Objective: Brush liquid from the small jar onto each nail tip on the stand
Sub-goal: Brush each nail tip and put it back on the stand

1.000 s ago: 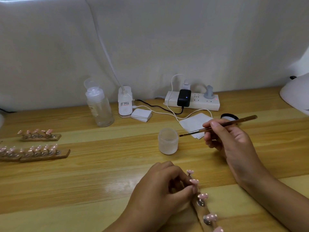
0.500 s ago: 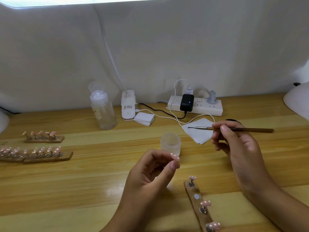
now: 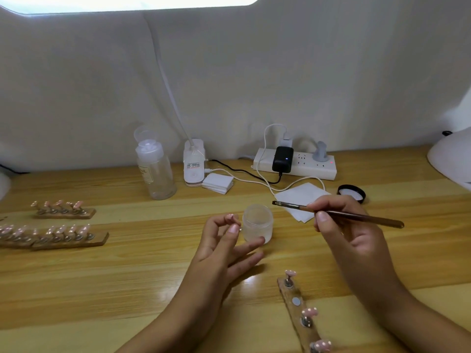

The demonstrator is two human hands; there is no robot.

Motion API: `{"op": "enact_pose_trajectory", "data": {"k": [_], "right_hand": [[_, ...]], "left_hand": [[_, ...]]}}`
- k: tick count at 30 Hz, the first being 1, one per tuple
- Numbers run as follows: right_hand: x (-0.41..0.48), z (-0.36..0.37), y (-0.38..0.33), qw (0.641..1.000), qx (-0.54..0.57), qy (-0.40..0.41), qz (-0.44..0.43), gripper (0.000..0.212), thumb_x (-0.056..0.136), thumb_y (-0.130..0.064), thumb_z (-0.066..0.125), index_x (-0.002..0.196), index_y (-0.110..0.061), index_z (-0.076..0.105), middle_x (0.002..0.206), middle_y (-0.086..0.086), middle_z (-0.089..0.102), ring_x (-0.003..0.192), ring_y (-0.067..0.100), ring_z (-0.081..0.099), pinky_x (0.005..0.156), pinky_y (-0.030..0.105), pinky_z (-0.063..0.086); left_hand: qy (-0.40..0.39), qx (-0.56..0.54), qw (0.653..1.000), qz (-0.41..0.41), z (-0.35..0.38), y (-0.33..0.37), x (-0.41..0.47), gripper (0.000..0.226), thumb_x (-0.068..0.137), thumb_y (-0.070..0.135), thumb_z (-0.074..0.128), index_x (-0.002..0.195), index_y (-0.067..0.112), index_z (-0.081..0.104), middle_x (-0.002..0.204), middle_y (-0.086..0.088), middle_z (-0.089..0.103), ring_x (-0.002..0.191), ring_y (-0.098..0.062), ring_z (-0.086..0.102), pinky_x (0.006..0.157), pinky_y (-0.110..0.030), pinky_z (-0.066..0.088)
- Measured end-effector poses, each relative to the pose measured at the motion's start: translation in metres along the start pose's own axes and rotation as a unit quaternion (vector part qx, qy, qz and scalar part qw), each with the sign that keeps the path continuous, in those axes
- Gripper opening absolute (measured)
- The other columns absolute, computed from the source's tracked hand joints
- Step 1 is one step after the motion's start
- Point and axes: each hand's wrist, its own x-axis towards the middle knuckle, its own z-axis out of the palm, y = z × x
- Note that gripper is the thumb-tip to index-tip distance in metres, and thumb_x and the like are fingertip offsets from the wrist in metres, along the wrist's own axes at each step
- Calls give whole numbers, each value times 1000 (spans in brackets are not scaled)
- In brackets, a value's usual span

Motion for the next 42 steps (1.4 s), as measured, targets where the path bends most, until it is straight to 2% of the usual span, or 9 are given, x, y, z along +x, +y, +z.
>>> {"op": "enact_pose_trajectory", "data": {"k": [7,20,25,29,32,35,37,40,42], "right_hand": [[-2,3,-3,998,-39,-40,-23,10,87,-19,58,90,-25,65,87,-13,64,85,11,60,76,14,44],[-1,4,2,989,-97,-113,10,12,88,-22,53,90,-24,65,88,-9,63,85,12,57,71,16,42],[0,2,3,997,-39,-66,32,15,87,-19,52,87,-28,64,81,-14,62,79,11,57,72,20,45],[1,-1,3,999,12,-17,43,17,86,-18,50,84,-27,64,78,-6,60,72,10,54,71,18,46],[2,-1,4,998,32,-4,47,18,86,-17,50,83,-27,64,76,-7,59,70,7,53,69,15,45],[2,-2,4,997,41,-3,59,18,85,-17,49,81,-26,64,75,-8,59,69,6,52,68,14,45],[2,-3,5,997,53,-1,60,17,86,-14,50,82,-22,64,74,-7,59,68,6,51,68,14,45],[5,-3,7,994,83,16,69,20,94,-1,48,89,-12,64,69,-7,61,65,3,53,67,12,46],[6,-6,9,989,110,25,91,24,96,1,42,95,-9,64,67,-2,62,66,7,57,66,16,49]], "left_hand": [[-16,58,998,27,4,-3,-3,10,81,34,58,88,28,60,126,16,62,107,-23,67,90,-32,55],[-46,103,992,58,10,-2,-9,7,81,30,56,85,27,60,126,24,60,104,-18,68,86,-23,54],[-36,96,993,54,9,-2,-8,19,74,40,60,86,26,58,126,23,59,106,-17,68,83,-22,54],[-11,76,996,47,6,-4,-6,12,81,39,61,86,29,61,130,16,57,106,-18,68,80,-22,55],[-3,68,997,41,5,-5,-4,9,86,40,62,86,31,62,123,18,62,105,-18,68,78,-21,55],[-8,71,997,33,4,-5,-3,13,75,40,62,85,31,62,111,20,67,104,-17,69,77,-22,55],[-9,90,995,30,3,-6,-3,13,73,39,60,84,32,62,100,20,70,97,-12,70,78,-24,57],[23,158,985,65,4,-6,-4,9,74,39,58,81,35,63,107,9,62,76,-3,66,73,-20,55],[29,204,975,77,4,-5,-6,7,74,40,58,79,39,63,100,1,53,74,-9,62,66,-14,50]]}}
